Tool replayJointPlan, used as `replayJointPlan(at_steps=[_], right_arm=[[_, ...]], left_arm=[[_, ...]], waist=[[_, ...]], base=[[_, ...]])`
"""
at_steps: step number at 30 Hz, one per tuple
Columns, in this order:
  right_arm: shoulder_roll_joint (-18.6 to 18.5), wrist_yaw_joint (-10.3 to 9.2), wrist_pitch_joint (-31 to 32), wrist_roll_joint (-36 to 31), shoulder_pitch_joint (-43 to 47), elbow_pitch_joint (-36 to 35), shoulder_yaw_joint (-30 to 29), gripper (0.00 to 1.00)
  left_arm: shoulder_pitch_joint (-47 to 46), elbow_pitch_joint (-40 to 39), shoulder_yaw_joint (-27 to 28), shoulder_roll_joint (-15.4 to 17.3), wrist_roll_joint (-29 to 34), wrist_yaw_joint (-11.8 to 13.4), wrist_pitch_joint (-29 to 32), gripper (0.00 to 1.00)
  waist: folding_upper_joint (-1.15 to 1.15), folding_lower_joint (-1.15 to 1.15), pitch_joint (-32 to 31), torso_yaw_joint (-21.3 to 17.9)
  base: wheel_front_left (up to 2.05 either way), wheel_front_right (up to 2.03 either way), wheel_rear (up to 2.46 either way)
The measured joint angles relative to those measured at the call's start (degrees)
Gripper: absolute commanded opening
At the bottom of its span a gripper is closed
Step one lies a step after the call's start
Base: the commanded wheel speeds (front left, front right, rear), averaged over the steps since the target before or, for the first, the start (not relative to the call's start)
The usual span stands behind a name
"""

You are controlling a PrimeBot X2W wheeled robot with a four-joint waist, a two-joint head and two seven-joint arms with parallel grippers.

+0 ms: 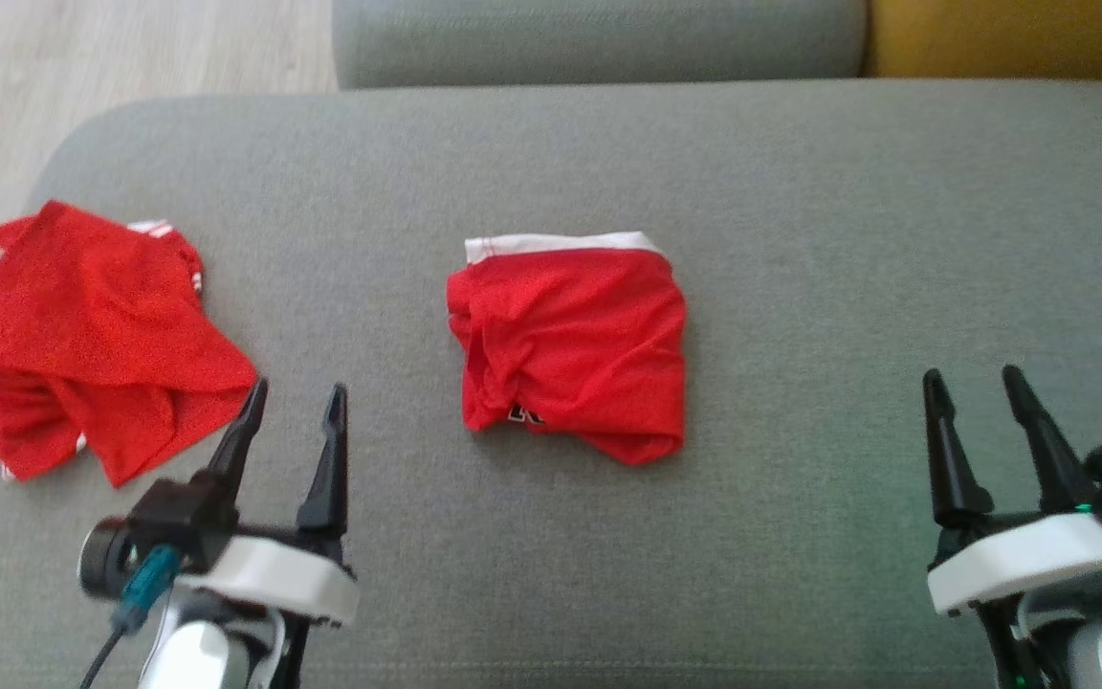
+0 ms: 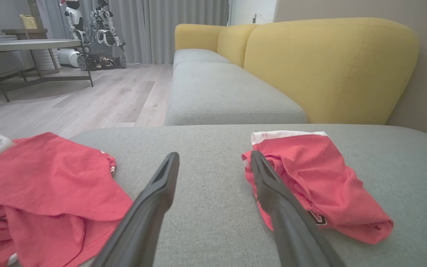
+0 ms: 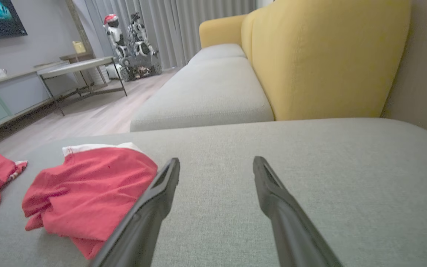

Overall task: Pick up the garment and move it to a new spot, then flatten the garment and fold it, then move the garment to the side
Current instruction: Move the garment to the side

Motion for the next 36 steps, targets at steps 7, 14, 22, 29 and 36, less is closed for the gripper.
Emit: replayJointPlan(at_steps=[7, 14, 22, 29, 36], right_arm=[[-2.13, 0.00, -0.12, 0.19, -7.18, 9.31, 3.27, 1.00], [-2.69, 0.00, -1.91, 1.72, -16.70, 21.26, 9.21, 1.00], [-2.56, 0.00, -2.55, 4.93, -25.97, 35.46, 18.41, 1.00], [-2.44, 0.00, 0.00, 8.28, -31.20, 41.90, 22.27, 0.28], [-4.99, 0.00, 0.69, 9.69, -34.01, 41.66, 27.88, 0.00]], left_arm=[[-4.86, -0.08, -1.42, -0.66, 0.01, -0.43, -0.81, 1.00], [-8.55, 0.87, -2.82, -2.31, 0.01, -1.40, -1.44, 1.00], [-10.22, 1.16, -2.67, -3.54, 0.12, -1.41, -1.52, 1.00], [-10.35, 0.68, -2.01, -4.12, 0.70, -1.90, -1.52, 1.00], [-11.07, 0.25, -0.73, -4.65, 1.78, -2.42, -1.52, 1.00]], waist=[[0.00, 0.01, 3.69, 2.85], [0.00, 0.01, 7.20, 6.89], [0.00, 0.01, 10.65, 9.01], [0.00, 0.00, 12.03, 8.69], [0.00, 0.00, 12.44, 6.34]], base=[[0.00, 0.00, 0.00], [0.00, 0.00, 0.00], [0.00, 0.00, 0.00], [0.00, 0.00, 0.00], [0.00, 0.00, 0.00]])
